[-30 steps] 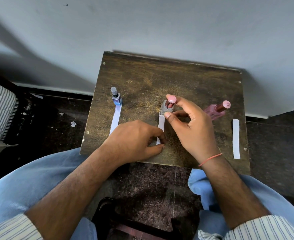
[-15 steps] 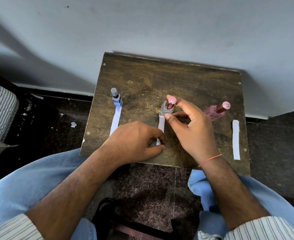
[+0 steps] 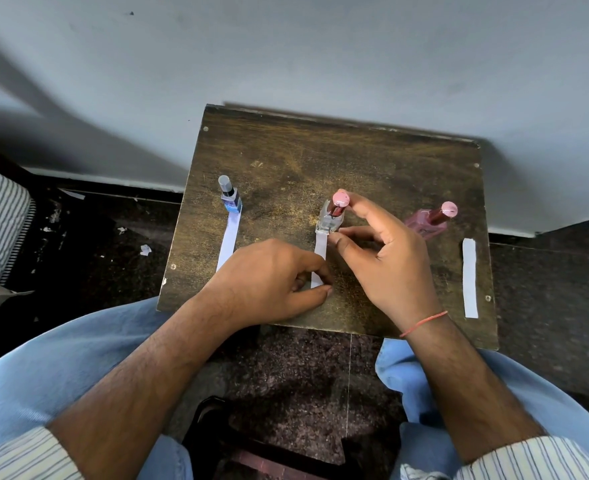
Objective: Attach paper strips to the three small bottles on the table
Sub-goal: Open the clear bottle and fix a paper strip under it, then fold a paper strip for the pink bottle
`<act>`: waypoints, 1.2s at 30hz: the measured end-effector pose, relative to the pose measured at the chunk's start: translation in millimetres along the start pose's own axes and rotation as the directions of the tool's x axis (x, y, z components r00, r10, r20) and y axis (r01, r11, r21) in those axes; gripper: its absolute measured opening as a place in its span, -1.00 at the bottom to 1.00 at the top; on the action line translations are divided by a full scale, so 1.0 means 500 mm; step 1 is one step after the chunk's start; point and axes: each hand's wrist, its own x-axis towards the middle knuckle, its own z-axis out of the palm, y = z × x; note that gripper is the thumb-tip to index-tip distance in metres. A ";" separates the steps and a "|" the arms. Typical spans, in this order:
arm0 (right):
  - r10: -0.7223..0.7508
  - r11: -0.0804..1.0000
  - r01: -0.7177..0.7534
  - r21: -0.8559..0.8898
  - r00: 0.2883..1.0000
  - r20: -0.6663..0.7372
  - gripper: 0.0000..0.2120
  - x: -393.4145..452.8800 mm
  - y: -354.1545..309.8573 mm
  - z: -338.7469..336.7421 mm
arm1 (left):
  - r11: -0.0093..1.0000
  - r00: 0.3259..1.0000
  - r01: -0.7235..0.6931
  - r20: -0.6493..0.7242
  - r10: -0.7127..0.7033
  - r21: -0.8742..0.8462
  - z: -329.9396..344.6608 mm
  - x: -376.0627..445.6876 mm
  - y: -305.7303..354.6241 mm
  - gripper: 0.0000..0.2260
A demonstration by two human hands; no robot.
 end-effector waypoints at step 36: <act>0.059 0.935 -0.156 -0.319 0.954 -0.293 -0.89 -0.082 0.095 -0.219 | 0.986 0.982 -0.070 -0.187 0.040 -0.154 0.086 0.091 0.131 -0.91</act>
